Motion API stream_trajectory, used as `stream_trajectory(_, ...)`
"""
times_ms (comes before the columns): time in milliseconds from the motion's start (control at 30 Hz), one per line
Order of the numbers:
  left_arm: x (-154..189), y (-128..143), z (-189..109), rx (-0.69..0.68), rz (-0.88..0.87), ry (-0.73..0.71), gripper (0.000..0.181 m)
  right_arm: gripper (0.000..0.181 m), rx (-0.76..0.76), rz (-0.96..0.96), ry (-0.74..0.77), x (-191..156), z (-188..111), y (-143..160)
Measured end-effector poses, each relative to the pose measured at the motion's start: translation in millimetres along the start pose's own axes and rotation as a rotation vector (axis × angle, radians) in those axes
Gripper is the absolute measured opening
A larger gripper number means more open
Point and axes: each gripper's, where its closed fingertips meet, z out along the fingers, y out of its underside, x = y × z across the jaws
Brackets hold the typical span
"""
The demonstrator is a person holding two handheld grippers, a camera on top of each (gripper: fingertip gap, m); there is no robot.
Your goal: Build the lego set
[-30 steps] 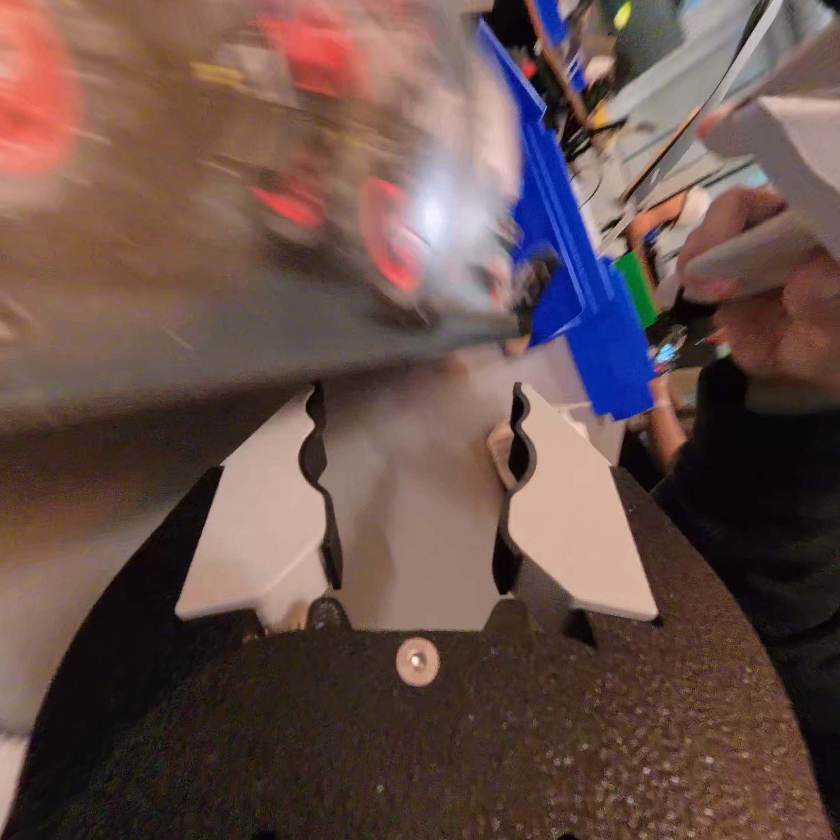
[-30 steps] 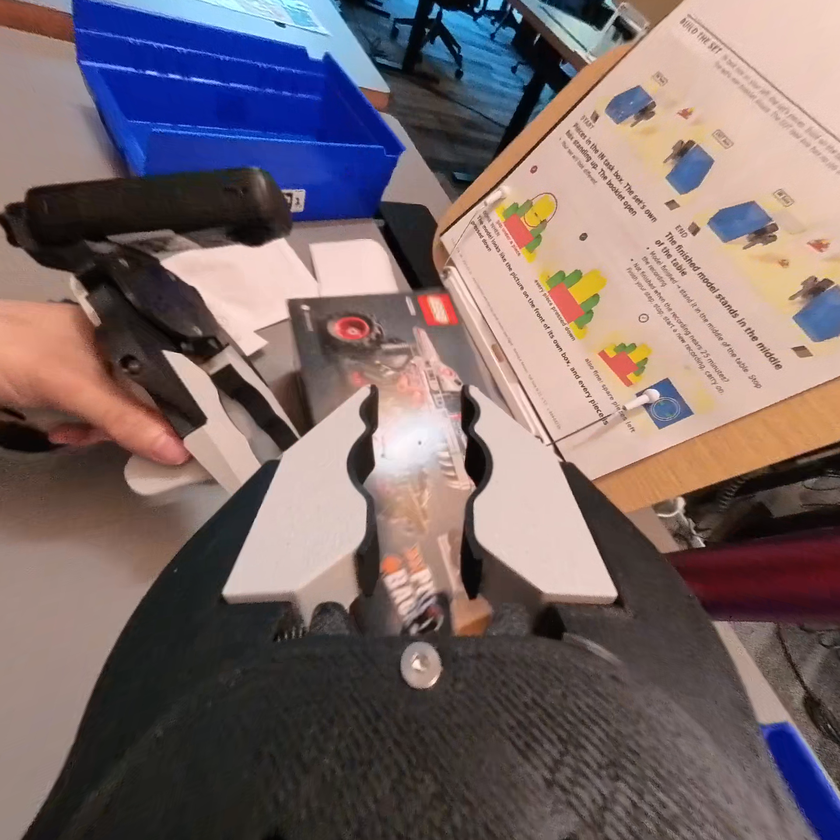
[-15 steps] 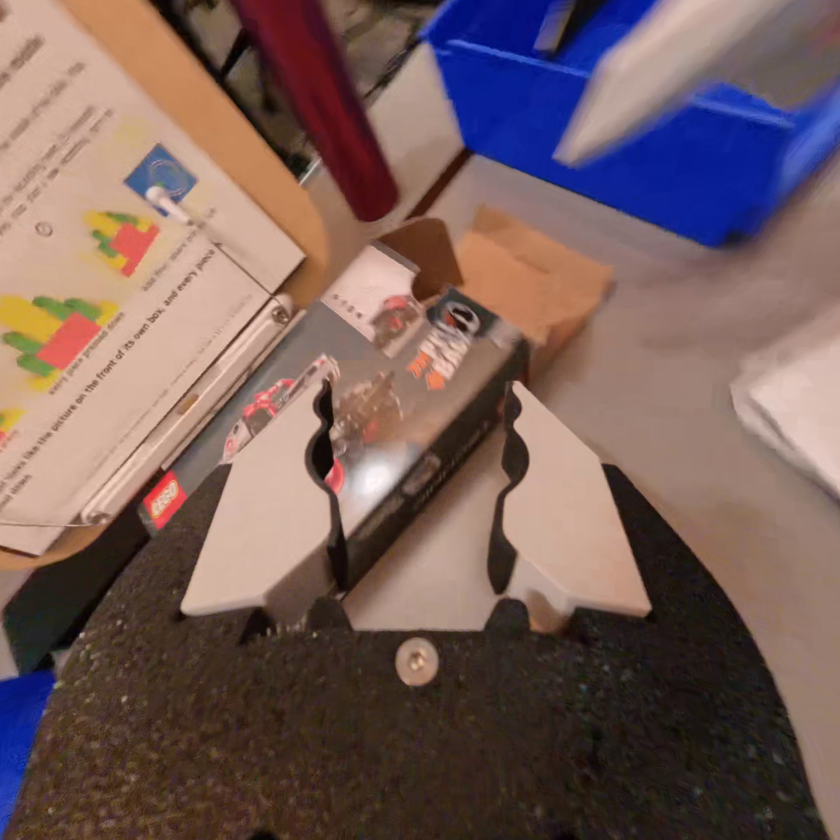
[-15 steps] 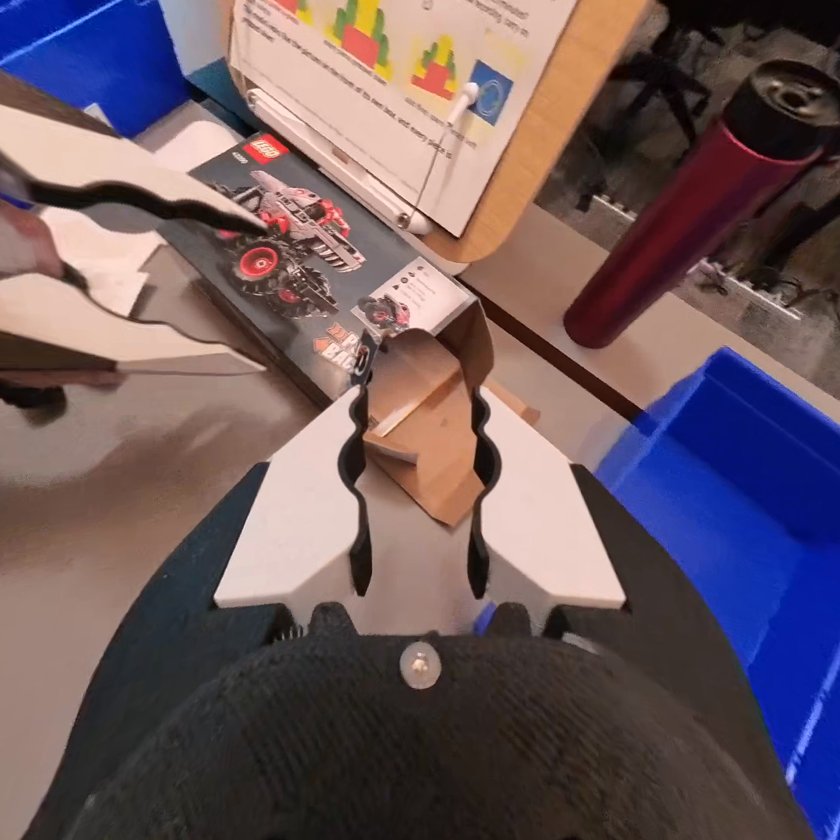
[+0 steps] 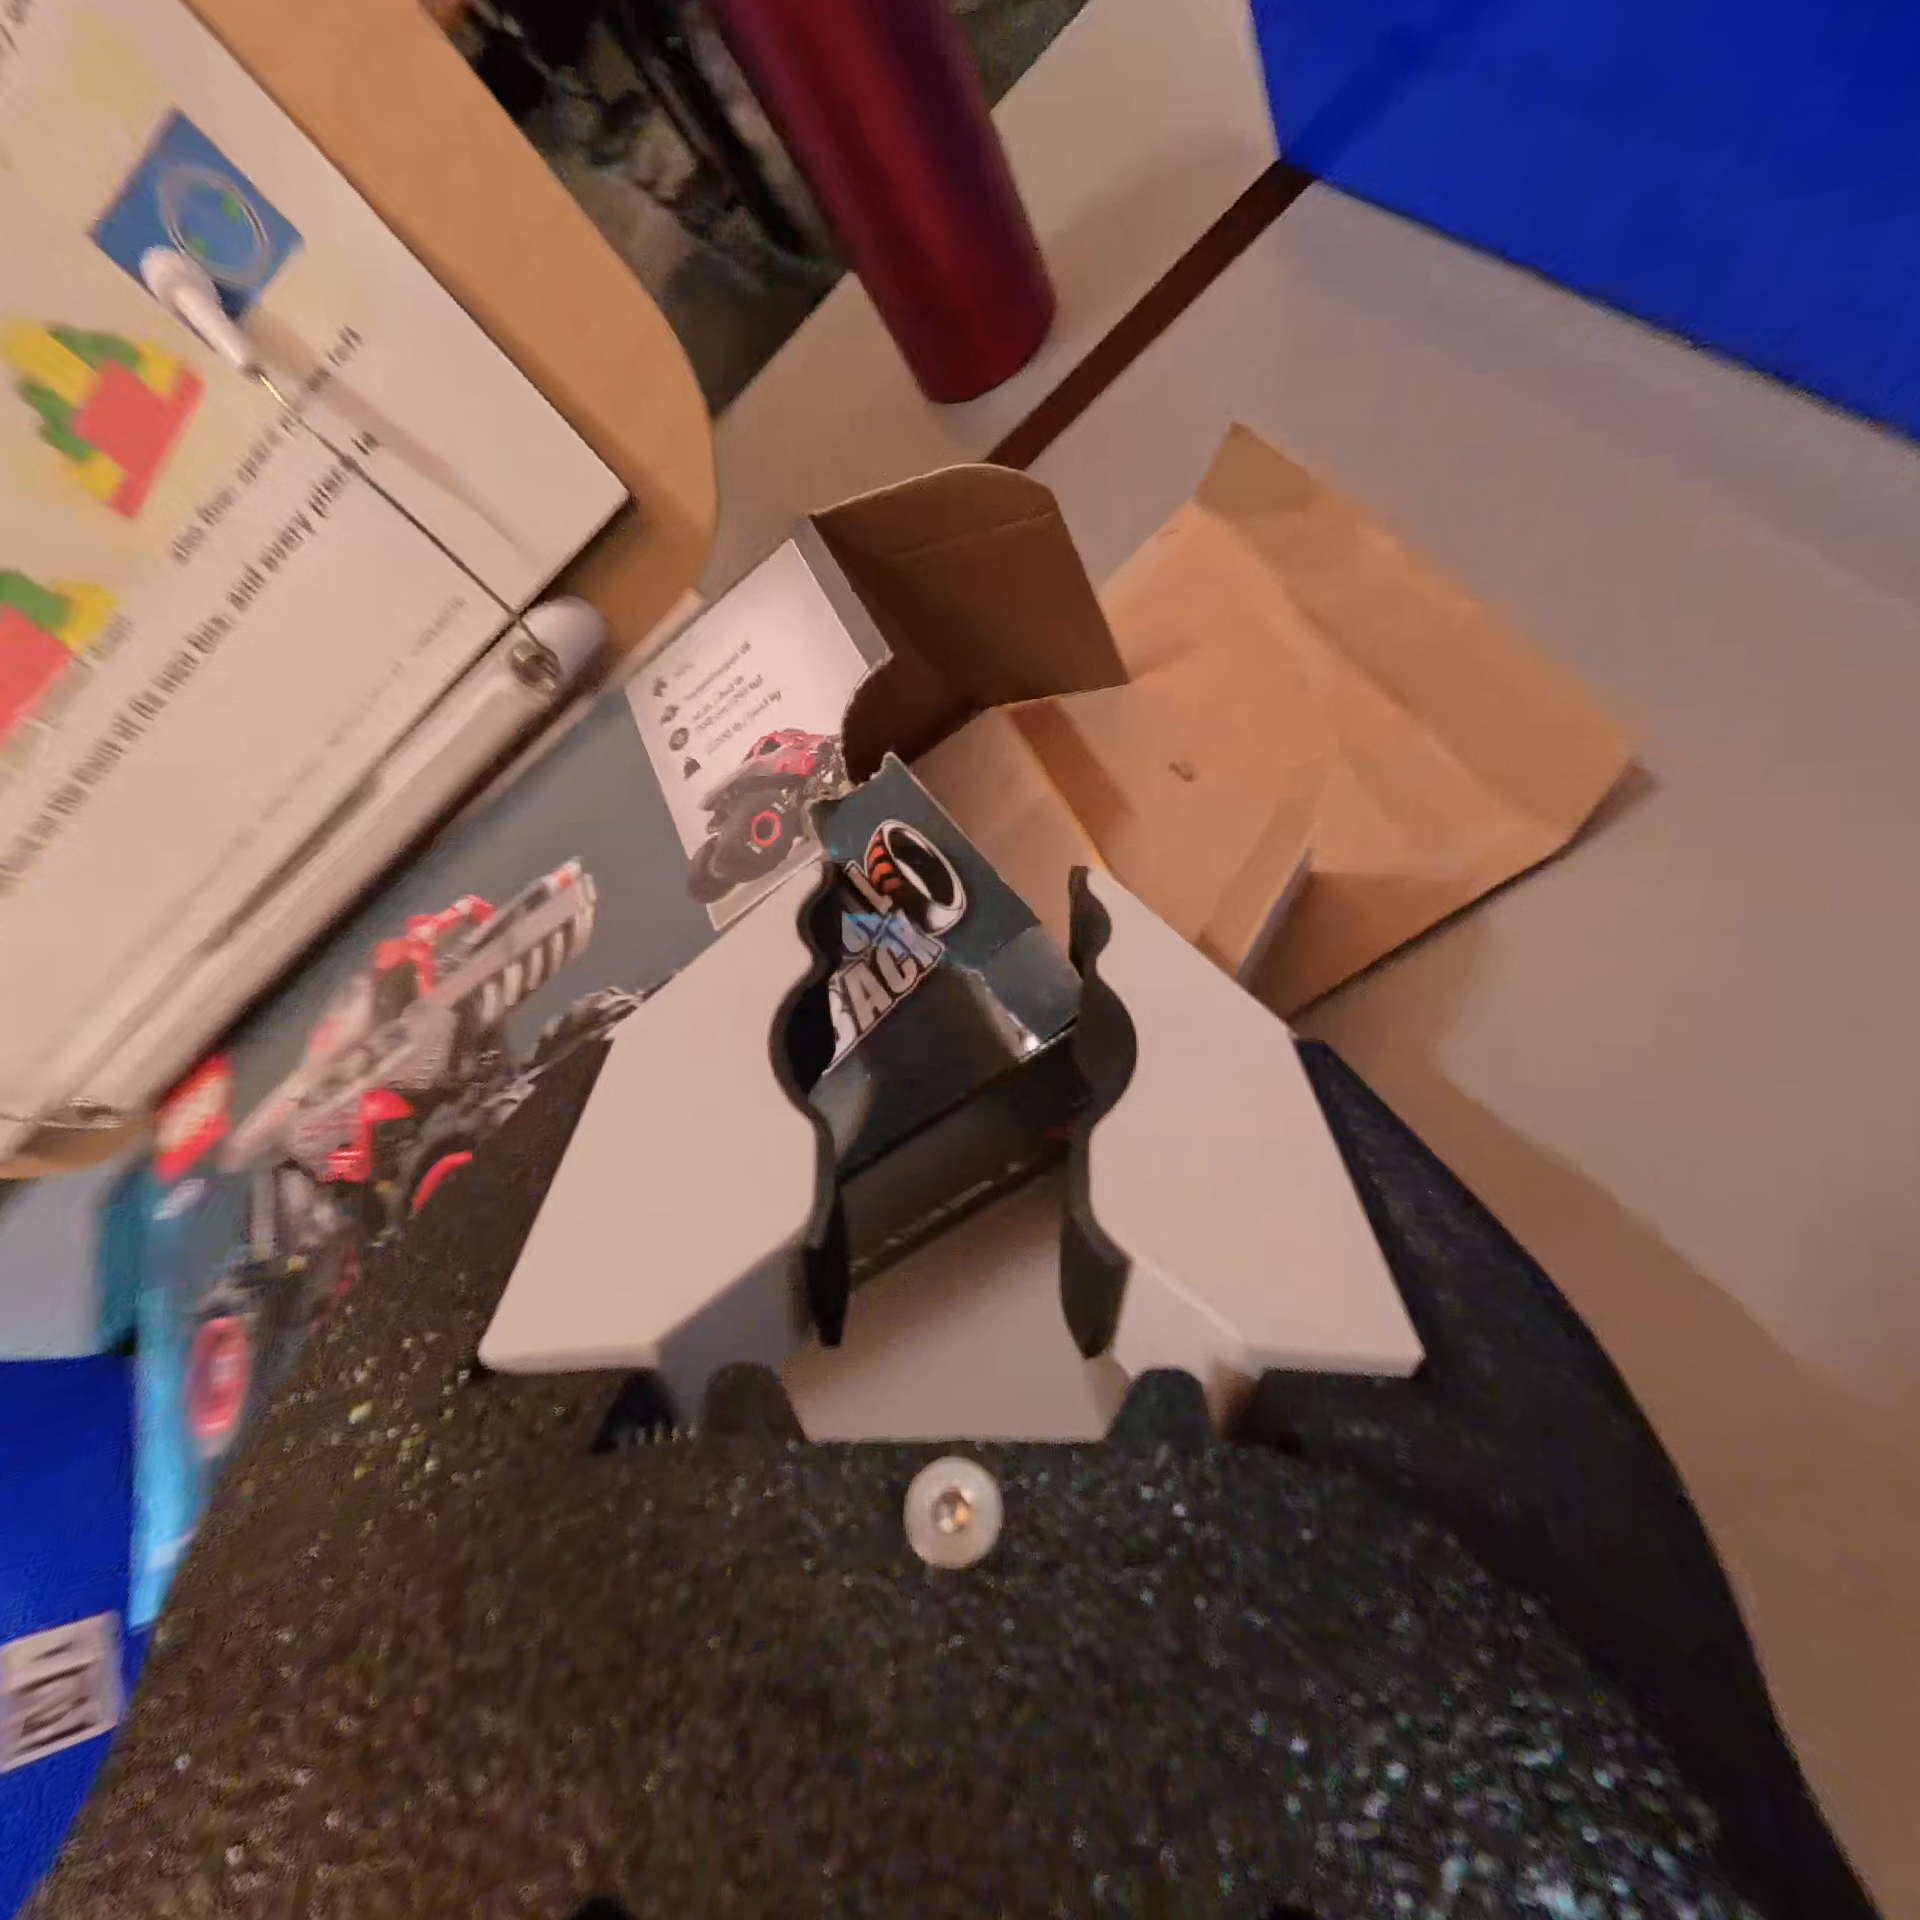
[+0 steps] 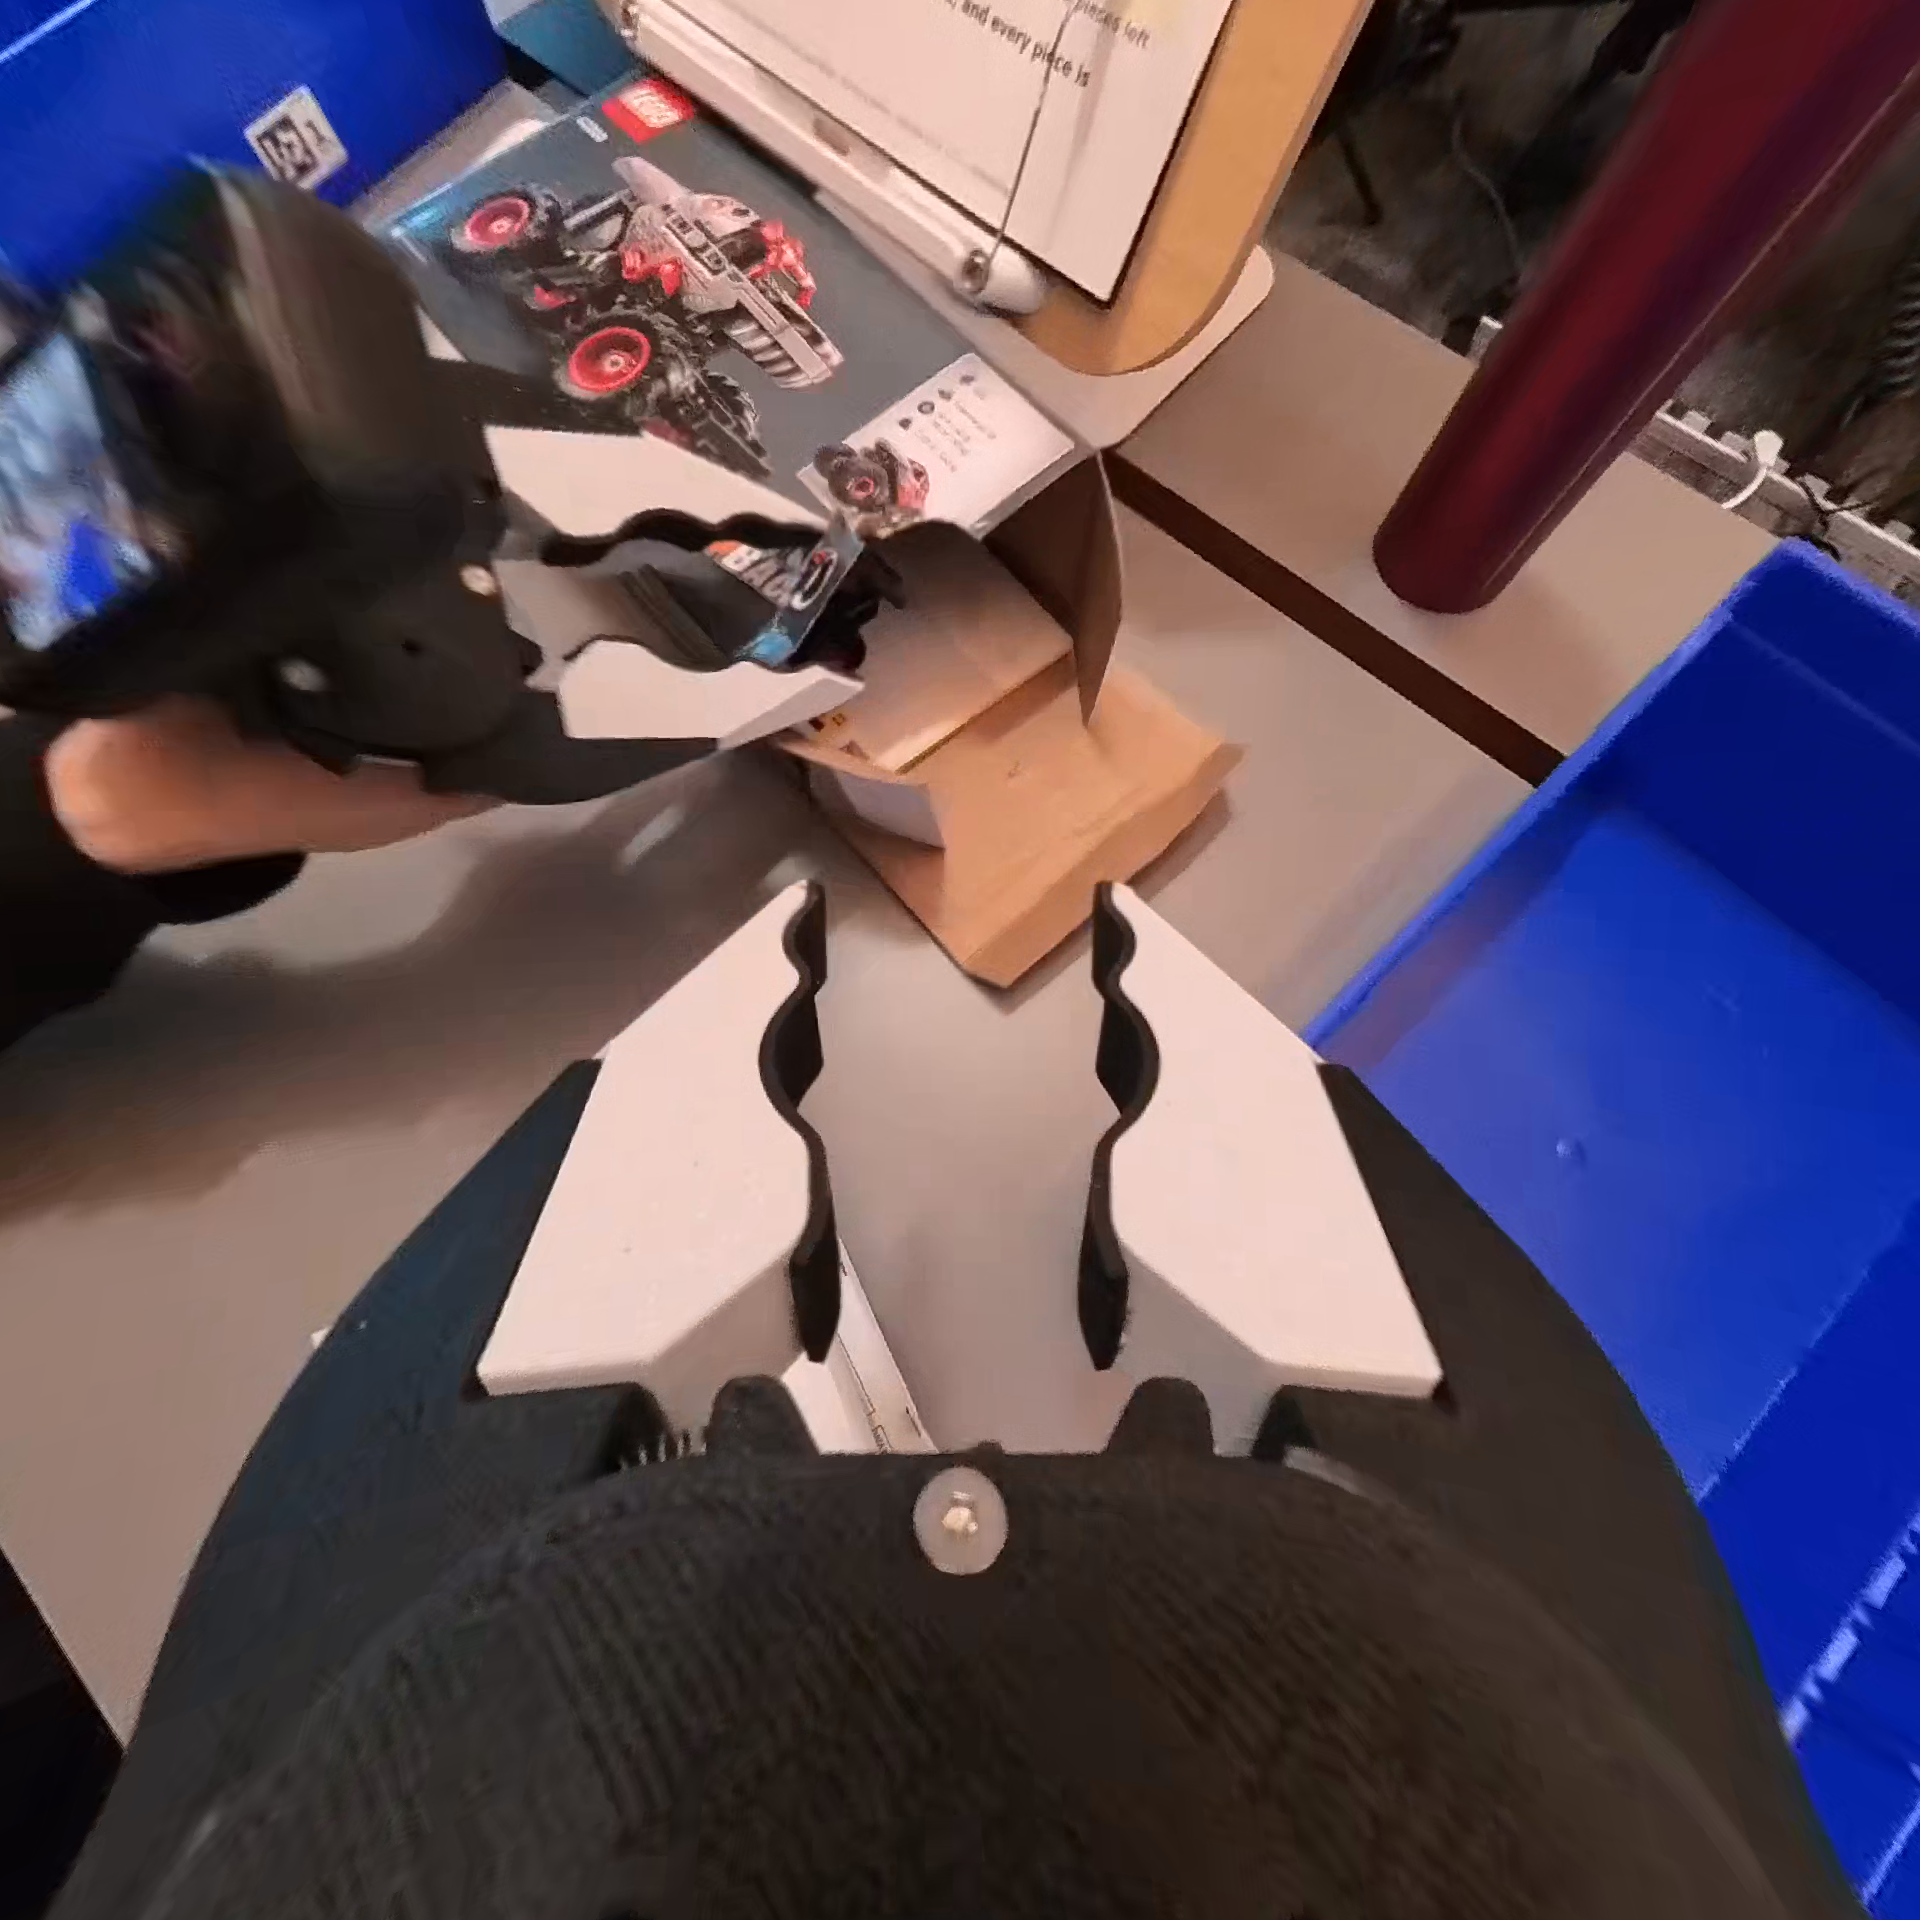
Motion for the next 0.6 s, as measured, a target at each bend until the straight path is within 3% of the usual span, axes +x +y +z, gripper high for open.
stream_trajectory(33,0.9,4.6,-6.9,0.009,-0.007,0.042,0.041,0.050,-0.006,-0.003,-0.011,-0.6,2.1,-0.9)
stream_trajectory(200,11.0,31.0,-52.4,0.041,0.181,0.207,0.039,0.058,-0.029,-0.045,-0.063,-8.0,37.4,-10.4)
stream_trajectory(333,16.9,44.3,-90.2,0.195,0.268,0.366,0.039,0.078,-0.093,0.003,-0.144,-34.4,76.3,2.4)
stream_trajectory(467,6.4,65.8,-108.2,0.253,0.281,0.469,0.038,0.092,-0.181,0.001,-0.178,-73.5,105.5,25.0)
stream_trajectory(533,1.4,76.2,-115.1,0.268,0.294,0.512,0.038,0.092,-0.233,-0.044,-0.110,-76.5,115.6,34.1)
stream_trajectory(600,-3.5,83.3,-120.1,0.285,0.266,0.551,0.037,0.071,-0.240,-0.049,-0.104,-84.8,122.9,36.3)
